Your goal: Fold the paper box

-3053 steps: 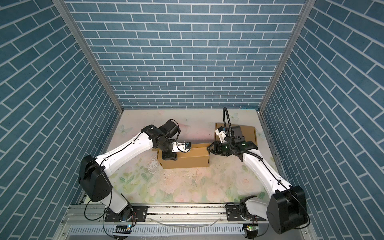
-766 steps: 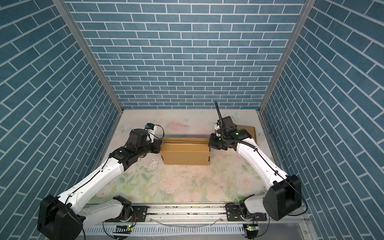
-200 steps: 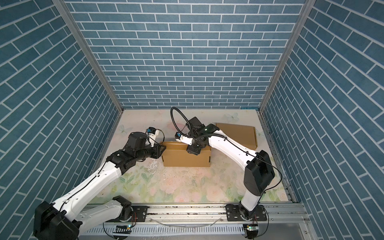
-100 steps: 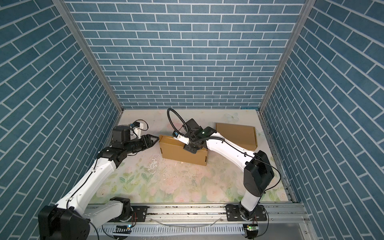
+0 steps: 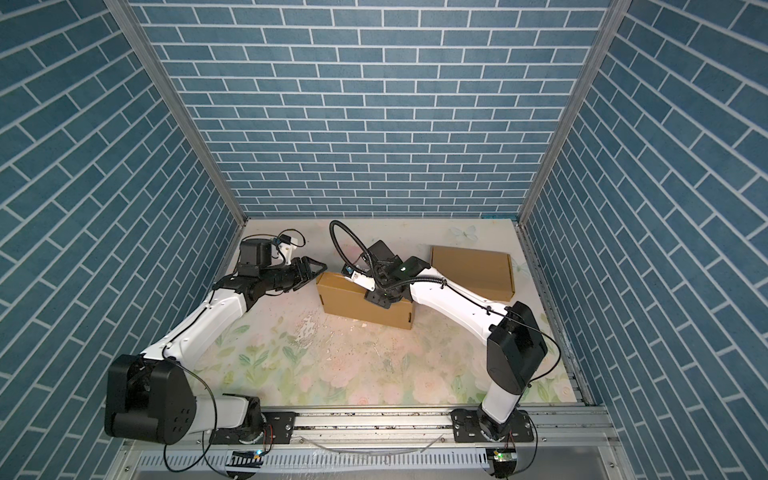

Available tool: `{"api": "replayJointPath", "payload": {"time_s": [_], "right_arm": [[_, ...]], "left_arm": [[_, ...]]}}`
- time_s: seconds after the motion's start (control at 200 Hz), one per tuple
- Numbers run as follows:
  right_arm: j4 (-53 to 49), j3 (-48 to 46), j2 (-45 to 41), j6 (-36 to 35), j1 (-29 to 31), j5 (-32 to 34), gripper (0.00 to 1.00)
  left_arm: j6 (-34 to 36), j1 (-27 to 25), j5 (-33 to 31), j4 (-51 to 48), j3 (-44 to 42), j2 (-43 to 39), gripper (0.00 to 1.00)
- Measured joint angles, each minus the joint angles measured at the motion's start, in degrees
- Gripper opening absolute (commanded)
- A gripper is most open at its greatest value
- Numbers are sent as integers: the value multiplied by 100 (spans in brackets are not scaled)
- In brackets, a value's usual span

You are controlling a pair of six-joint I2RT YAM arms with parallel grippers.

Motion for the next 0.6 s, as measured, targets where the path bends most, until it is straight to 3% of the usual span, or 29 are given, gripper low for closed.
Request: {"api": "replayJointPath", "payload": {"time_s": [0.105, 0.335, 0.6], "right_arm": [[-2, 0, 0, 15, 7, 2, 51], [2, 0, 2, 22, 11, 7, 51], [11, -7, 7, -15, 50, 44, 52]], "left_arm": [[138, 2, 35, -79, 44, 26, 57], [409, 87, 195, -140, -70, 7, 44], [459, 326, 275, -129, -293, -48, 43]]}}
